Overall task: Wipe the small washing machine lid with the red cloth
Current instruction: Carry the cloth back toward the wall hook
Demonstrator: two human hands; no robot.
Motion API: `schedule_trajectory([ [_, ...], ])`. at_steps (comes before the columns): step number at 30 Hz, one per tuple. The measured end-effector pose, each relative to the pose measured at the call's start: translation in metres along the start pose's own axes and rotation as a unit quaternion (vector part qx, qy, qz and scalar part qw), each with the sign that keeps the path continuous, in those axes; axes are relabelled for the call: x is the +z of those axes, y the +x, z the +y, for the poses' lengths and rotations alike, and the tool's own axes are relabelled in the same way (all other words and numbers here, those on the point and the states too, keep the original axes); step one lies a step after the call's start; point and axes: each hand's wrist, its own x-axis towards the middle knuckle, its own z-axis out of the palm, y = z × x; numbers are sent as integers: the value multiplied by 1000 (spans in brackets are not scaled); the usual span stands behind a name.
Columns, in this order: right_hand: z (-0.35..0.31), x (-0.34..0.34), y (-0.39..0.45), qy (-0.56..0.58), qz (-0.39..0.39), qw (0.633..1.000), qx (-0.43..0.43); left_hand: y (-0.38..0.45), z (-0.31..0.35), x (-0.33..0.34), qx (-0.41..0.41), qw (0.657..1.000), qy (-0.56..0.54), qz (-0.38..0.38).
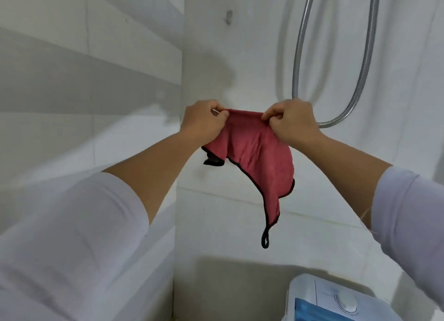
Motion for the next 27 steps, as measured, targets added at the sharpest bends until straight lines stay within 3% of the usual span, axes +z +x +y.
schedule_trajectory([
  [5,-13,-2,102,0,56,998,-35,83,4,-9,56,995,-54,55],
  [10,-27,-4,194,-15,34,997,-61,163,14,-31,128,989,28,64],
  [14,-42,-8,255,2,15,999,-34,219,27,-54,125,983,122,64],
  [20,-52,2,312,0,-41,999,-27,277,27,-74,162,927,334,46],
  [24,-51,22,332,3,-80,997,16,298,19,-68,152,896,418,16],
  [27,-50,32,327,-42,-96,994,-20,299,4,-57,165,872,460,26],
])
